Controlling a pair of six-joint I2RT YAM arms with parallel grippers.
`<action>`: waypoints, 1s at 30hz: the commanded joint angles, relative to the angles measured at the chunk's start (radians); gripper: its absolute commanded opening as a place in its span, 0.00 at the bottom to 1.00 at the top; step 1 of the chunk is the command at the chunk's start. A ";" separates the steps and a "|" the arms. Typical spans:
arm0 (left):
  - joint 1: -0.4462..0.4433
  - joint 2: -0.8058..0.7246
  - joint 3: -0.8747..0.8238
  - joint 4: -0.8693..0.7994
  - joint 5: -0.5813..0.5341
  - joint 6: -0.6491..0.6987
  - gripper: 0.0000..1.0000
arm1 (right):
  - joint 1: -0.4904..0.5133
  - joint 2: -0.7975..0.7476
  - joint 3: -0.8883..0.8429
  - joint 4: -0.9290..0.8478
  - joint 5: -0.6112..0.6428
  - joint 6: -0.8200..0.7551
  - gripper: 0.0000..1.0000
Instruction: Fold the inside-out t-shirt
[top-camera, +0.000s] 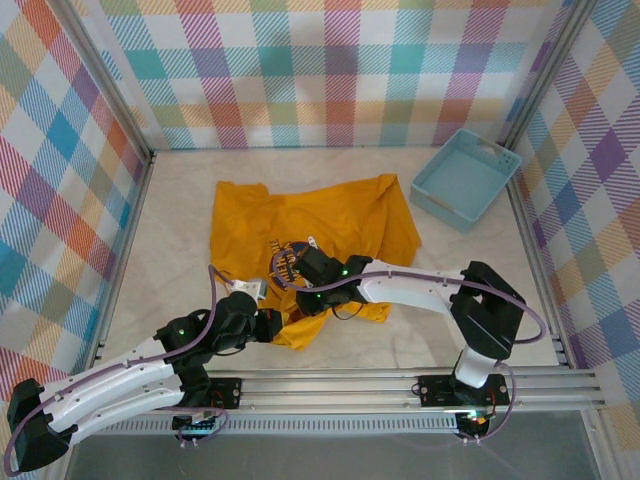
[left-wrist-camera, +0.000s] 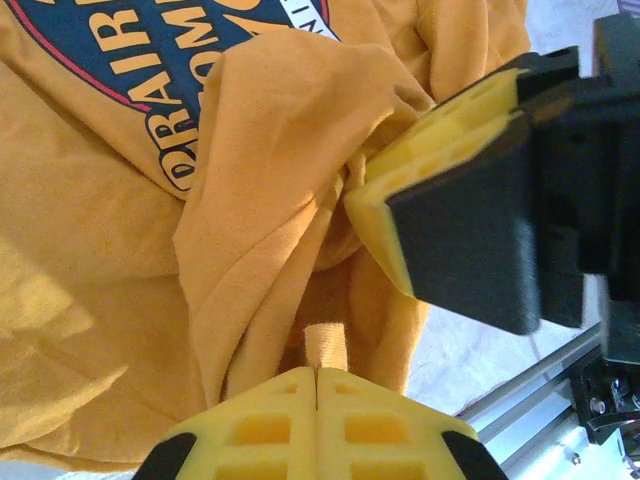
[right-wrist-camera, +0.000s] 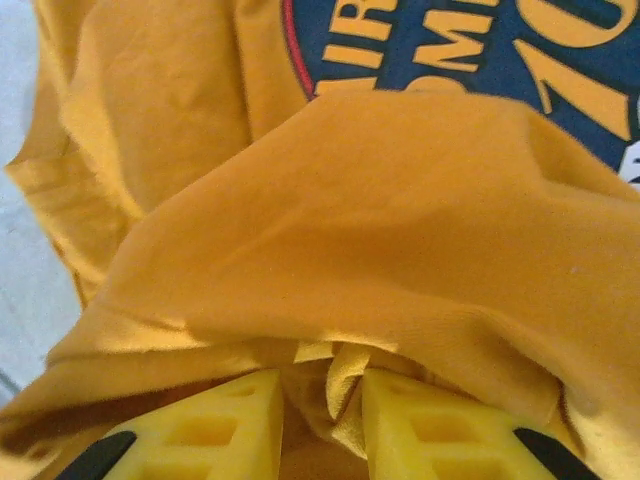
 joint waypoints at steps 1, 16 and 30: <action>0.002 -0.004 -0.010 0.025 0.016 0.013 0.00 | 0.007 0.004 0.028 -0.056 0.086 0.027 0.21; 0.026 -0.043 0.052 -0.163 -0.245 0.026 0.00 | -0.119 -0.414 -0.181 0.121 -0.117 0.071 0.00; 0.076 0.028 0.031 0.036 -0.146 0.071 0.00 | -0.322 -0.459 -0.443 0.264 -0.273 0.175 0.00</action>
